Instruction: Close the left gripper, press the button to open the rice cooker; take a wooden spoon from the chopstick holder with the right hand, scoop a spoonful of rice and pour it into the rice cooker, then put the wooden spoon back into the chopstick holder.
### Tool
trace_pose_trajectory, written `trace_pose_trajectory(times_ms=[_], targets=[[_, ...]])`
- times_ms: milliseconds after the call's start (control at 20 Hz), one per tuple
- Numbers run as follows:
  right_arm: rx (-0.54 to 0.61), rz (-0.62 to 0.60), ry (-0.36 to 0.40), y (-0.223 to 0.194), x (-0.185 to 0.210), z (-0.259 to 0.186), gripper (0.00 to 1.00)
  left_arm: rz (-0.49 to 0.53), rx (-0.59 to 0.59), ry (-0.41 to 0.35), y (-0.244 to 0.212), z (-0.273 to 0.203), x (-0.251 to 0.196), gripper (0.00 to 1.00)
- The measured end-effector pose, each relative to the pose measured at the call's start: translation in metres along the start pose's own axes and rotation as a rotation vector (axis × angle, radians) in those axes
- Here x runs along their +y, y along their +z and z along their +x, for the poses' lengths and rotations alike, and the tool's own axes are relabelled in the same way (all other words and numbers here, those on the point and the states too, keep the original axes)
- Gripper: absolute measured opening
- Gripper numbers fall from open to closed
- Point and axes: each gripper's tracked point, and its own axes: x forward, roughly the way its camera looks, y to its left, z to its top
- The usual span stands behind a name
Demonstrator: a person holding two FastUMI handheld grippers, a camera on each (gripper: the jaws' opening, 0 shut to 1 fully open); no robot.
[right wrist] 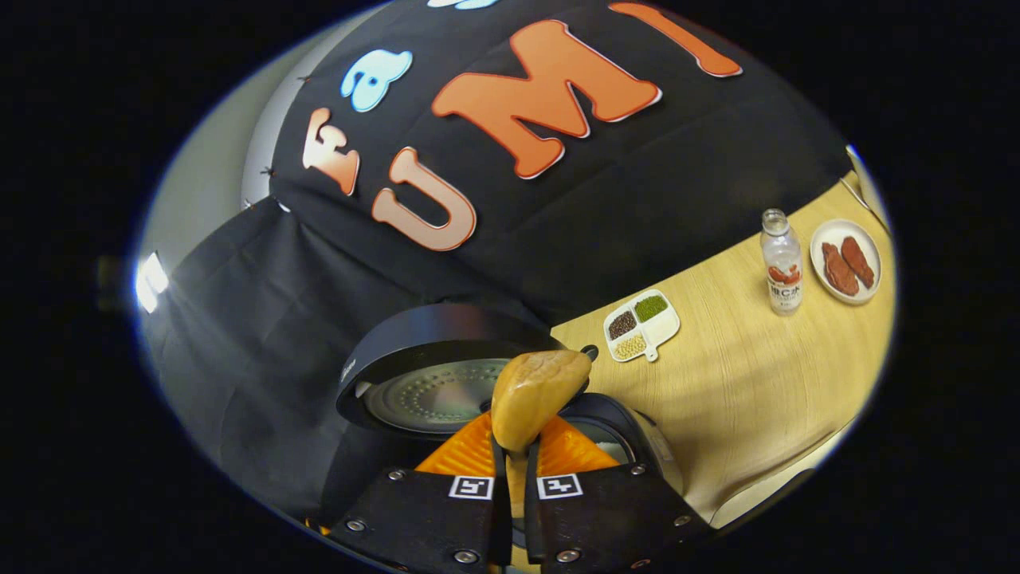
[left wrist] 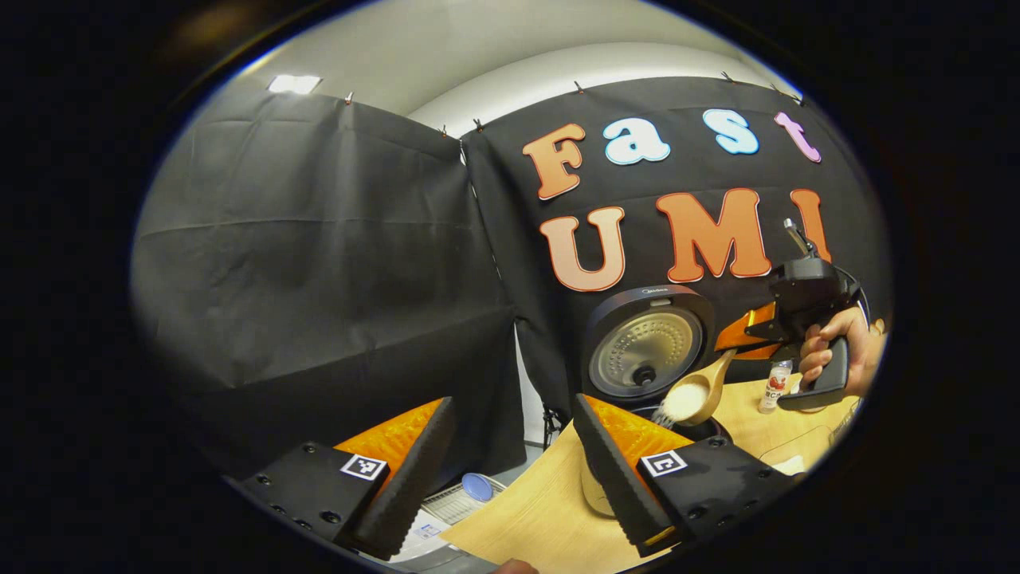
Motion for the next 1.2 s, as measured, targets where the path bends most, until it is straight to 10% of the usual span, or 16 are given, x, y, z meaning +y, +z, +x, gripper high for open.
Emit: trace_pose_trajectory(times_ms=[1200], targets=[[-0.056,-0.406,0.019,0.017,0.025,0.014,0.06,0.031,0.037,0.080,-0.002,0.002,0.016,0.96]])
